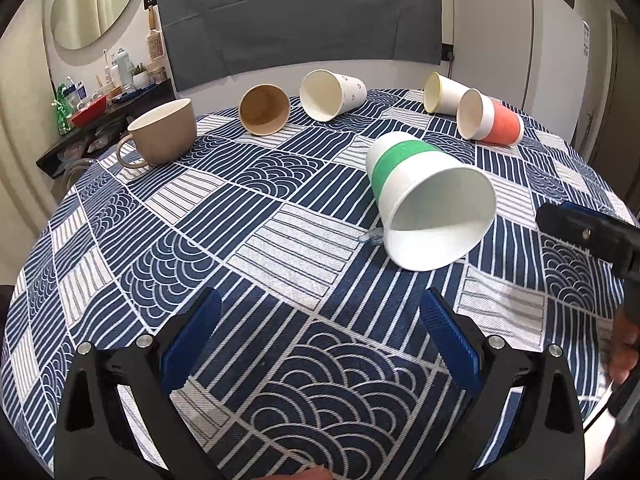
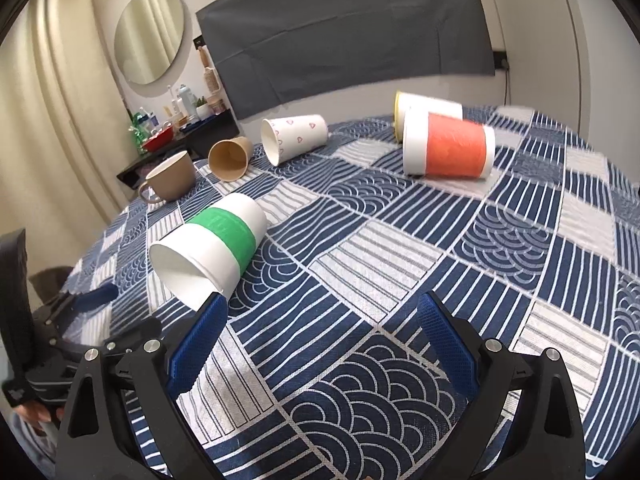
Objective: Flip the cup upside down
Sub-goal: 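Move the right gripper over the green-banded cup and grasp its base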
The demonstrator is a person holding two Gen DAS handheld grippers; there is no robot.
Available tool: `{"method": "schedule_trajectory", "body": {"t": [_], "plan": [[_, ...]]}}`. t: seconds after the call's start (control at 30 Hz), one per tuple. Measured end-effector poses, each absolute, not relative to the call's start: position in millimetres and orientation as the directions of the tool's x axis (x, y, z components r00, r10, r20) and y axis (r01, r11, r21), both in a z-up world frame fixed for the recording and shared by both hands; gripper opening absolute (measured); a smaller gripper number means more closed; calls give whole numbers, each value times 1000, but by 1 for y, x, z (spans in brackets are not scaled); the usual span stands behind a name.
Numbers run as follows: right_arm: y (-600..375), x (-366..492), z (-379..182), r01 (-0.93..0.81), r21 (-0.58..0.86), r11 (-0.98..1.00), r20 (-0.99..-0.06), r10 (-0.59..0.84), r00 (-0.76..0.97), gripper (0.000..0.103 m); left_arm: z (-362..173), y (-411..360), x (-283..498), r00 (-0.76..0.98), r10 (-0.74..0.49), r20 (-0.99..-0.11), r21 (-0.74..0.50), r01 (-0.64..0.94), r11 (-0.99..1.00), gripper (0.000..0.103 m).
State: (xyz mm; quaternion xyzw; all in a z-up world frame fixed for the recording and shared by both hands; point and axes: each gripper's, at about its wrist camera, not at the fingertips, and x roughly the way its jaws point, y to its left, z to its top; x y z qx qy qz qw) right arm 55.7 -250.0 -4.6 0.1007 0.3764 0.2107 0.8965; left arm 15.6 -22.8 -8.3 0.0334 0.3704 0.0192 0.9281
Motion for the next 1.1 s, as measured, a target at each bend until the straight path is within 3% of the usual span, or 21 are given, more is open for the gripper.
{"method": "schedule_trajectory", "body": {"t": [0.17, 0.4, 0.6, 0.83, 0.97, 1.1], "plan": [[-259, 83, -2, -240, 469, 850, -682, 521, 513, 92, -7, -14, 9, 740, 72, -669, 121, 13, 993, 97], [-231, 137, 25, -215, 528, 821, -751, 570, 333, 92, -6, 10, 10, 740, 85, -667, 99, -25, 995, 97], [-183, 179, 24, -220, 519, 826, -827, 551, 115, 92, -6, 28, 9, 741, 76, -667, 55, -52, 997, 97], [-146, 205, 8, -172, 586, 792, -811, 573, -122, 90, -6, 43, 10, 731, 89, -676, 29, -94, 995, 97], [-131, 207, 5, -196, 539, 819, -842, 518, -152, 90, -9, 57, 11, 721, 42, -692, -64, -119, 991, 97], [-120, 209, 5, -215, 513, 831, -858, 483, -178, 90, -9, 52, 8, 730, 49, -681, -41, -105, 994, 97]]}}
